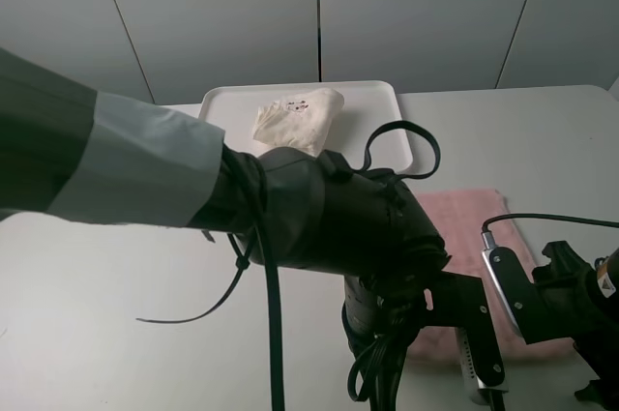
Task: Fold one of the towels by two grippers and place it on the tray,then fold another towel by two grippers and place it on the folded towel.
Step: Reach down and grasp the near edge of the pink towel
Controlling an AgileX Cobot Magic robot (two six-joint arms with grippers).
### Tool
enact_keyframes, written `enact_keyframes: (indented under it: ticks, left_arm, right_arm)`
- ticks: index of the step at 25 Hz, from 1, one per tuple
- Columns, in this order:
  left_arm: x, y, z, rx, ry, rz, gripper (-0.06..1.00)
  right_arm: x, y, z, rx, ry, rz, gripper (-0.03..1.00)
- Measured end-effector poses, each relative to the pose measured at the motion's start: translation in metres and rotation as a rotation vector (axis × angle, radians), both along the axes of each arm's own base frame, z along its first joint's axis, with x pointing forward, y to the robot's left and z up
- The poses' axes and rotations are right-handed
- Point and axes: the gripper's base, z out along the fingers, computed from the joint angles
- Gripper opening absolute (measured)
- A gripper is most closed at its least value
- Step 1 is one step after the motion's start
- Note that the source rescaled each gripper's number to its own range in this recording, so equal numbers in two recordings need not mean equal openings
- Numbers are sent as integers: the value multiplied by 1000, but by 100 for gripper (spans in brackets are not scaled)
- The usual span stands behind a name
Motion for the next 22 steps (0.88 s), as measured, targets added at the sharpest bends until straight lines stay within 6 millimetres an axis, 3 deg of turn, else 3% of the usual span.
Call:
enact_keyframes:
  ticks: [11, 22]
  left_arm:
    - [0, 0, 0, 2, 1, 0, 1]
    - [0, 0, 0, 0, -1, 36, 1]
  right_arm:
    - [12, 7, 0, 79, -125, 1, 2]
    - [12, 7, 0, 80, -126, 1, 2]
